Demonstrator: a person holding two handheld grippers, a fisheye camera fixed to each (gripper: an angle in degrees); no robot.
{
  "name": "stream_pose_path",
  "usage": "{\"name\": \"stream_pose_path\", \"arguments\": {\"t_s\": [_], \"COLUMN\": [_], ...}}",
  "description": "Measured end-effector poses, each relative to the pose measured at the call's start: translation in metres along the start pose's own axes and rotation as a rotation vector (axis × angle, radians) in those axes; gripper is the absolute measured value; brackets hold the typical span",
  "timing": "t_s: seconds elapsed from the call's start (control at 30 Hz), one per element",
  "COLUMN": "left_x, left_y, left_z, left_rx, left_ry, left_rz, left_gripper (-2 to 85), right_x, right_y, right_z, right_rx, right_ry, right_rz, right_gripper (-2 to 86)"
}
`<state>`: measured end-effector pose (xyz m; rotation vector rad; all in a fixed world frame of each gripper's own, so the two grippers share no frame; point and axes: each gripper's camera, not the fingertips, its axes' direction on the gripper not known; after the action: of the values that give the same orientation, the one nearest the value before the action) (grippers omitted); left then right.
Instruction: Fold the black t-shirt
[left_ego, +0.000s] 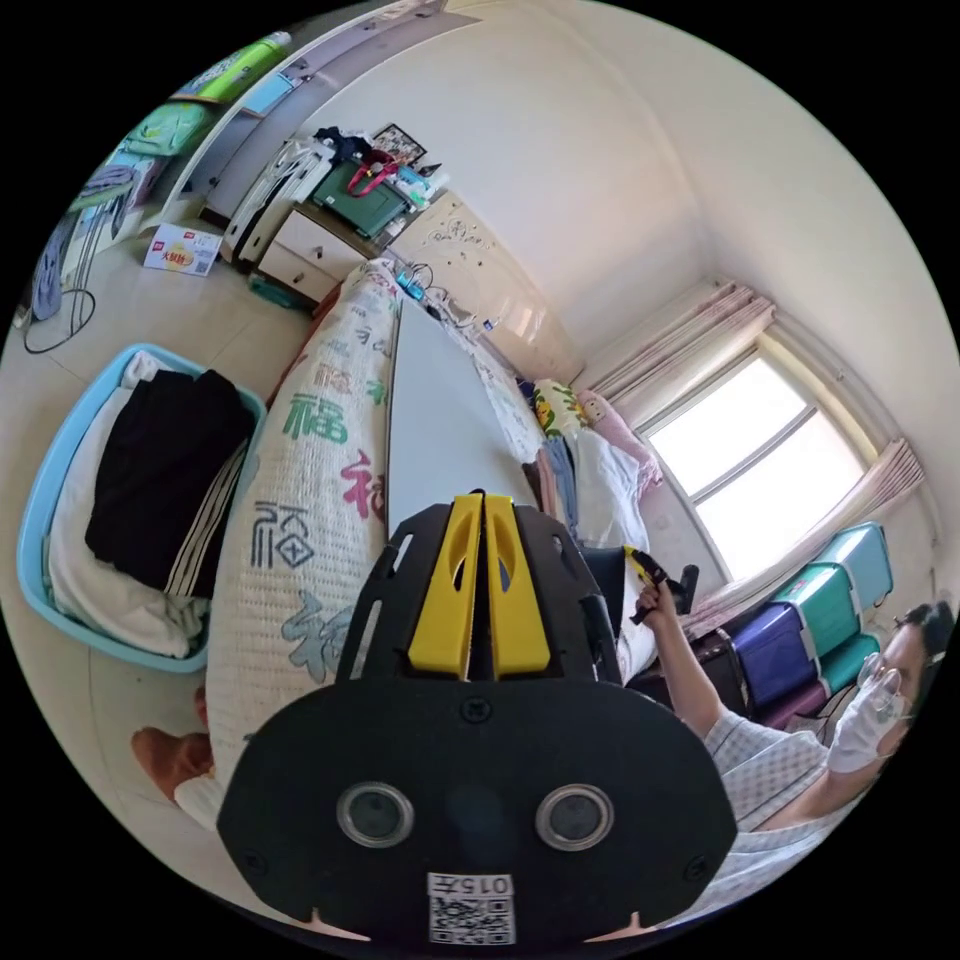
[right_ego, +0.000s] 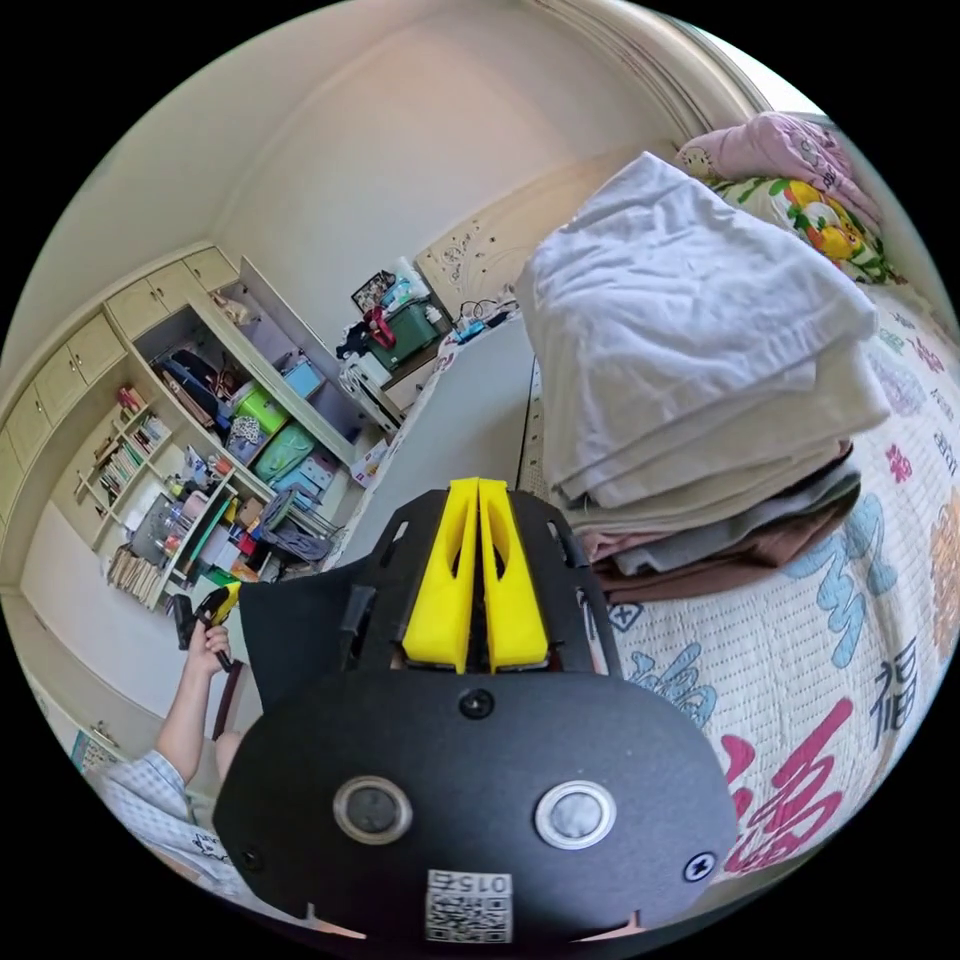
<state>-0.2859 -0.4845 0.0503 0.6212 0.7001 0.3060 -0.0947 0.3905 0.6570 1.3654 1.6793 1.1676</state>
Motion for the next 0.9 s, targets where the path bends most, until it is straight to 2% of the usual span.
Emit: {"name": "stream_pose_path", "arguments": {"t_s": [0.2,0.27,0.33,0.43,0.5,0.53,0.57,0.63,0.8,0.9], "left_x": [-0.009,-0.029,-0.041,-0.059,-0.069,-0.078,-0.081,-0.078,-0.068,-0.066], "left_y": [-0.042,-0.043,-0.035,-0.015,0.001,0.007,0.006,0.005,-0.001,-0.004], "left_z": [0.02,0.042,0.048,0.046,0.041,0.037,0.031,0.022,0.014,0.018], "left_rx": [0.06,0.03,0.049,0.084,0.088,0.091,0.097,0.124,0.122,0.098], "left_ry": [0.001,-0.065,-0.09,-0.08,-0.101,-0.093,-0.009,0.074,0.046,0.011], "left_rz": [-0.023,-0.084,-0.09,-0.085,-0.078,-0.152,-0.161,-0.151,-0.165,-0.179], "left_gripper": [-0.3,0.5,1.7,4.2,4.8,5.0,4.9,4.2,3.9,4.8], "right_x": [-0.056,-0.069,-0.098,-0.19,-0.252,-0.291,-0.327,-0.382,-0.551,-0.649], "right_y": [-0.128,-0.147,-0.149,-0.141,-0.117,-0.099,-0.085,-0.076,-0.097,-0.112], "right_z": [0.04,0.047,0.046,0.054,0.052,0.049,0.046,0.045,0.065,0.11], "right_rx": [-0.018,0.107,0.185,0.065,-0.015,-0.049,-0.069,-0.097,-0.184,-0.286], "right_ry": [0.085,0.119,0.037,-0.131,-0.144,-0.131,-0.107,-0.07,-0.12,-0.175], "right_rz": [0.001,0.1,0.084,-0.197,-0.372,-0.469,-0.537,-0.629,-0.878,-0.971], "right_gripper": [-0.8,-0.5,-0.2,0.3,0.7,1.0,1.4,2.3,6.4,7.4]}}
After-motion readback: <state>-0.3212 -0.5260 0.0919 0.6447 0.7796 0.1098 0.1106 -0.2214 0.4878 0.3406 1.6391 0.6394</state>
